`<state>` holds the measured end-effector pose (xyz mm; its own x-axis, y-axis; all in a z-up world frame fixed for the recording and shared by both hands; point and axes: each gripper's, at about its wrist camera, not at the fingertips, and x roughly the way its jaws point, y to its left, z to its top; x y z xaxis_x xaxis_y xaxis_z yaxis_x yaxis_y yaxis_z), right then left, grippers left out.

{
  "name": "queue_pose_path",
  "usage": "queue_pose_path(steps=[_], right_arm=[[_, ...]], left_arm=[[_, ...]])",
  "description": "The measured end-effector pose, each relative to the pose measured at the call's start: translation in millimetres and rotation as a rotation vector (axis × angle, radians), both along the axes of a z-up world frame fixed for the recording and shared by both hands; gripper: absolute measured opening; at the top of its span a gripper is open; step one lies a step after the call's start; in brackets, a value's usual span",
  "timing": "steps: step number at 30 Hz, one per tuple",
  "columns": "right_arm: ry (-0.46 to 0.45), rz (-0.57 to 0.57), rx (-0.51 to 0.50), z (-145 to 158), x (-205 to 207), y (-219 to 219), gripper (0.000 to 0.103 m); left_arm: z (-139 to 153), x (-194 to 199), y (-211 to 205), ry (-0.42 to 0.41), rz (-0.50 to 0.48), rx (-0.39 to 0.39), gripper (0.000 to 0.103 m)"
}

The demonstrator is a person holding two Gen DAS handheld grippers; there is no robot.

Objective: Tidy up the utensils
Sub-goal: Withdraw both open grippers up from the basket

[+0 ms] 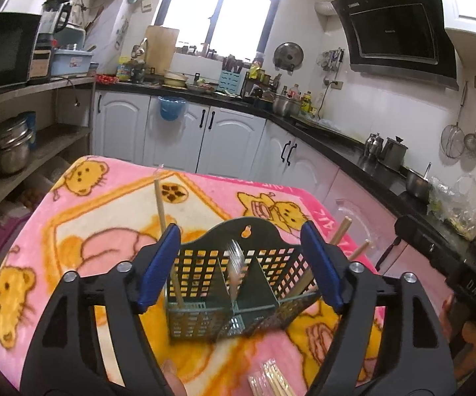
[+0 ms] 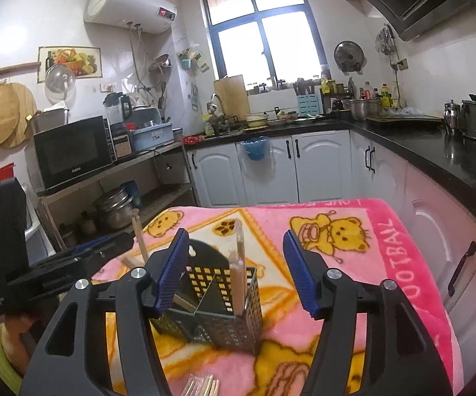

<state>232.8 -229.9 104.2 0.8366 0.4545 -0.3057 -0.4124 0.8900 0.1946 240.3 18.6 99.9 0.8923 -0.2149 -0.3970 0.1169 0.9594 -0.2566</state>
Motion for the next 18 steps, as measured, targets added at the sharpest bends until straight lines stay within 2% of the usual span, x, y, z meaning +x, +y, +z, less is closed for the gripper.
queue_pose_path(steps=[6, 18], right_arm=[[0.009, -0.001, -0.013, -6.9, -8.6, 1.2, 0.060], [0.010, 0.002, -0.023, -12.6, -30.3, -2.0, 0.063]], left_arm=[[1.1, -15.8, 2.5, -0.011, 0.014, 0.005, 0.090], [-1.3, -38.9, 12.0, -0.017, 0.021, -0.026, 0.092]])
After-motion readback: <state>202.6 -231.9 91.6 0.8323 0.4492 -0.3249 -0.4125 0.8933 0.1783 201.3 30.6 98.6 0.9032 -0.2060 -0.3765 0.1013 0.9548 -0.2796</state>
